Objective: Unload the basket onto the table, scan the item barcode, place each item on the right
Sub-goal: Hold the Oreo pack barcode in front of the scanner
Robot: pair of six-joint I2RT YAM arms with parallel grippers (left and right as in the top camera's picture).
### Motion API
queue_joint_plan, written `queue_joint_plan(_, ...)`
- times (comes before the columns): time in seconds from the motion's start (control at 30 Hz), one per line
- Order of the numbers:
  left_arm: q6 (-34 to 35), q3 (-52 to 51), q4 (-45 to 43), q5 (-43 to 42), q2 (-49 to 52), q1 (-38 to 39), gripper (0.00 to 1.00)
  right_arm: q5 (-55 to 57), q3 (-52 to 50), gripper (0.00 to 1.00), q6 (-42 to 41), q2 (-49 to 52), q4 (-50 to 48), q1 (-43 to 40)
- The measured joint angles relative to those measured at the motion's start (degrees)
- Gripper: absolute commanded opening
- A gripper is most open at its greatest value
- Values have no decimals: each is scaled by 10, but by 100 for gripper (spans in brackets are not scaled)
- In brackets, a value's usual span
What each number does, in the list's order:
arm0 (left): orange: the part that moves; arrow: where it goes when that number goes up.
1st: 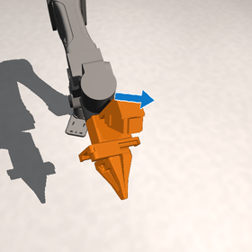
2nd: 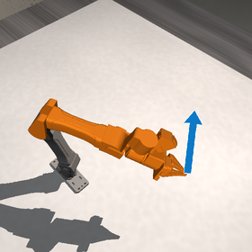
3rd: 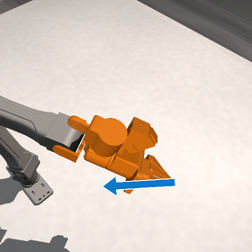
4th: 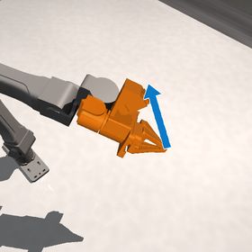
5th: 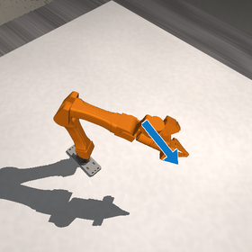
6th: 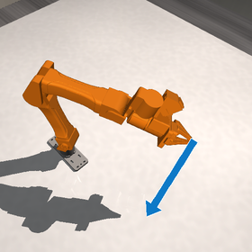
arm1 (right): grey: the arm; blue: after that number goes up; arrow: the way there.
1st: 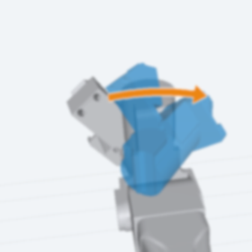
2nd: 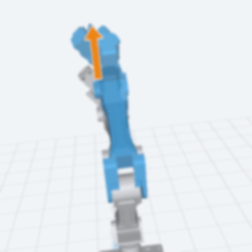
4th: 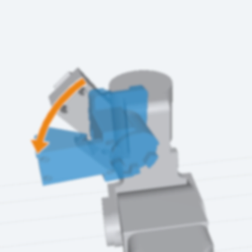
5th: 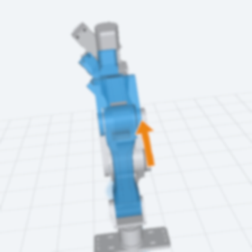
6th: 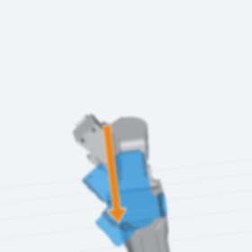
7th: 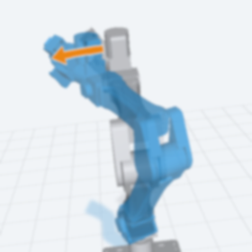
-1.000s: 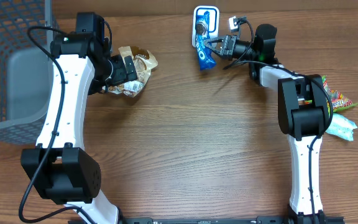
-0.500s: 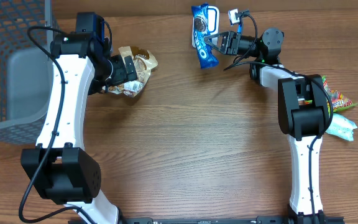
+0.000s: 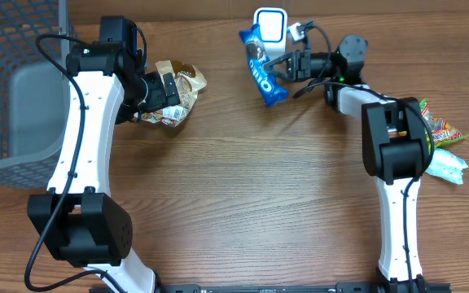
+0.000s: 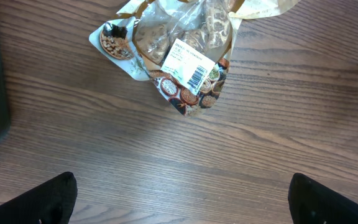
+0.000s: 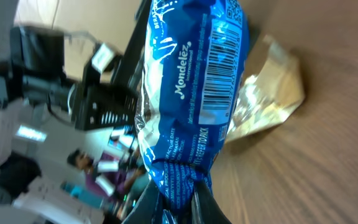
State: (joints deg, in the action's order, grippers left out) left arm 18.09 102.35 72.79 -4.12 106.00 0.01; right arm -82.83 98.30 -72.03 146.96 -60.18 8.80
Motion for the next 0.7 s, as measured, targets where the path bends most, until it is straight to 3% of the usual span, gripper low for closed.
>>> queue_joint_plan(0.33, 0, 0, 0, 0, 0, 0, 100, -26, 0, 4, 18, -3, 64, 31)
queue_joint_plan(0.6, 0, 0, 0, 0, 0, 0, 100, 30, 0, 4, 144, -12, 349, 9)
queue_joint_plan(0.7, 0, 0, 0, 0, 0, 0, 100, 48, 0, 4, 197, -12, 405, 3)
